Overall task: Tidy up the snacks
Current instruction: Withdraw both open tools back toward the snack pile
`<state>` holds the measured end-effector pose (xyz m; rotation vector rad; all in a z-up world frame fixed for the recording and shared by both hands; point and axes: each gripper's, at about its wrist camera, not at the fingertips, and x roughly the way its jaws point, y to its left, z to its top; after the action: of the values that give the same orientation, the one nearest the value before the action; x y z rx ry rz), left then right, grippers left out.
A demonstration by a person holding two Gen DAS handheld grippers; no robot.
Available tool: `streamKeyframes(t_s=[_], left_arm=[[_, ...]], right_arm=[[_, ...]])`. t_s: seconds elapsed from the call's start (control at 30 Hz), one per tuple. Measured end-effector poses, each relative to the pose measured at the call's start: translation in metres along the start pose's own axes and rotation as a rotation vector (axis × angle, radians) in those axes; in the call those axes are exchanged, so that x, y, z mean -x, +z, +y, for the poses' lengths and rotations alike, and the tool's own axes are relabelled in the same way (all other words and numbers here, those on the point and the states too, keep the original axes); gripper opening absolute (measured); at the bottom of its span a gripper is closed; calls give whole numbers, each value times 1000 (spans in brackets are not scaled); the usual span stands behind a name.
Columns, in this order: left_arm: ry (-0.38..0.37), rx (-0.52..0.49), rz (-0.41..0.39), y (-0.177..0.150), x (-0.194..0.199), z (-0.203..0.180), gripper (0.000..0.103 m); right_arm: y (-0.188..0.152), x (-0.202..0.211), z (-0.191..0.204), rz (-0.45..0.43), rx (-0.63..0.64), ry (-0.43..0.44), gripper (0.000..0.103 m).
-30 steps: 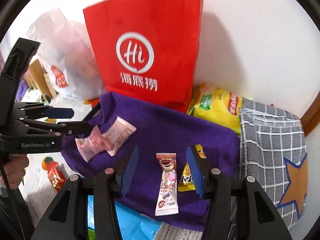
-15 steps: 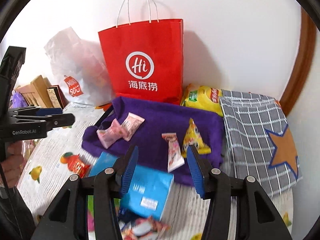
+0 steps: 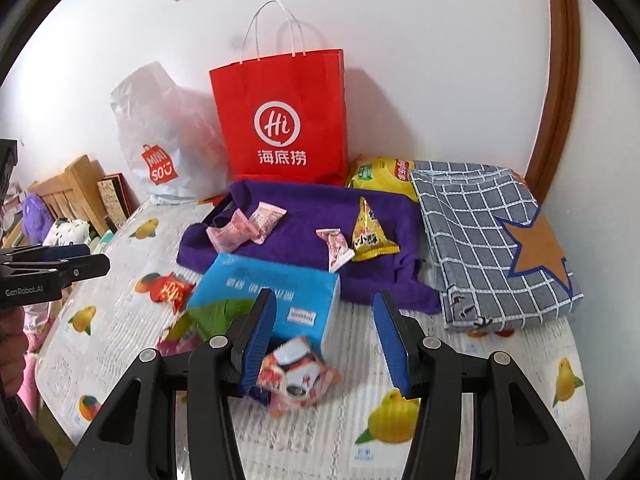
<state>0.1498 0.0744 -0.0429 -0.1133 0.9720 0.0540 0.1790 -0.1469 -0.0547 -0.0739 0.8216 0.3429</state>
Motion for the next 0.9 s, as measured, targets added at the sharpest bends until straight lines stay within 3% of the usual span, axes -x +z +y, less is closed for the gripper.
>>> streamKeyframes(t_s=[0.4, 0.9], left_arm=[[-8, -1, -11, -15, 7, 4, 56], [-64, 47, -30, -11, -14, 20, 56]], right_arm=[[-18, 0, 12, 32, 5, 33, 51], [-11, -24, 9, 48, -13, 21, 51]])
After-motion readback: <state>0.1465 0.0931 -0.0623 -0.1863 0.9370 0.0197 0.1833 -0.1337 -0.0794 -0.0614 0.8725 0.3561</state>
